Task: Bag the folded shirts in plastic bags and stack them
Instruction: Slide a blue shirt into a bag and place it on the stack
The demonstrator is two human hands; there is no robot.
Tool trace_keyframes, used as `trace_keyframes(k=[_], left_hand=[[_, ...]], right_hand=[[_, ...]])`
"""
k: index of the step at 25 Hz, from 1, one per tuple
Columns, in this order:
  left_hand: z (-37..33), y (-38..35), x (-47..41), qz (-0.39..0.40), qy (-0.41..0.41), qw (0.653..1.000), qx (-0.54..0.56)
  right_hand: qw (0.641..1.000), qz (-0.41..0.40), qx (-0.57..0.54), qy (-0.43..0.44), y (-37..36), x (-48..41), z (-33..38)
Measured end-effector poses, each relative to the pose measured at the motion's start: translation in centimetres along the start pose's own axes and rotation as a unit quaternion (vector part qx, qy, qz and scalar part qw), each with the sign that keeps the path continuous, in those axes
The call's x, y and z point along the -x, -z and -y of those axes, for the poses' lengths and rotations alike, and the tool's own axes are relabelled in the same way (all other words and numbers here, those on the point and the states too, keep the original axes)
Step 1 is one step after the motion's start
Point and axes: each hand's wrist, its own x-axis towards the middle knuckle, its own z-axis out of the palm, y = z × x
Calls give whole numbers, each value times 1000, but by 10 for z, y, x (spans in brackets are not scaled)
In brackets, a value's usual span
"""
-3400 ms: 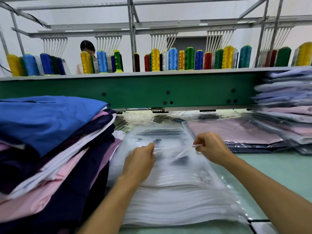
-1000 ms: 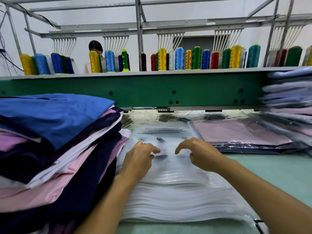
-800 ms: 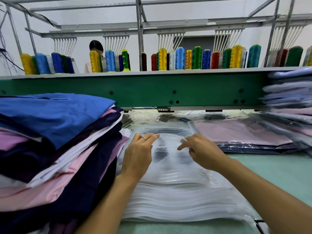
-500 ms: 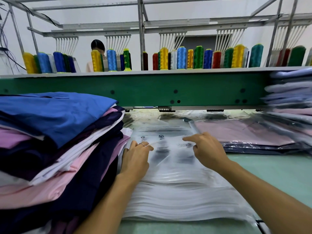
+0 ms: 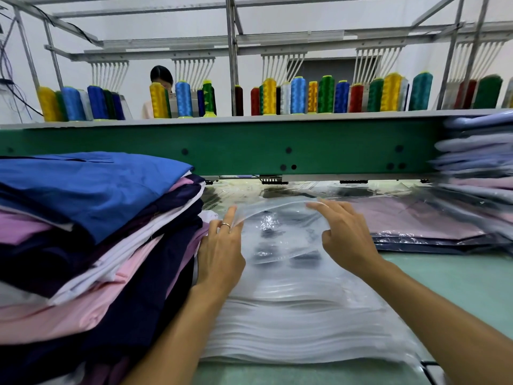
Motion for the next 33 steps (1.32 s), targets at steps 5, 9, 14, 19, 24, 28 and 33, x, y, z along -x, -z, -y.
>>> trace_keyframes(k=[5, 9, 14, 19, 24, 28, 33], left_hand=[[10, 2, 1, 182, -57, 981, 20], [3, 5, -2, 65, -121, 986, 91], [1, -7, 9, 262, -70, 960, 69], [0, -22, 10, 366, -20, 928, 67], [-22, 6, 10, 373, -13, 926, 54], [-26, 61, -21, 299, -54, 953, -11], [-11, 155, -69, 195, -26, 971, -136]], right_hand=[[990, 132, 5, 43, 1, -1, -16], [978, 197, -26, 66, -3, 3, -16], [954, 292, -24, 61, -16, 5, -23], [939, 339, -41, 35, -25, 11, -24], [935, 350, -60, -10, -18, 11, -8], [958, 279, -58, -17, -10, -7, 39], [899, 179, -398, -43, 12, -40, 147]])
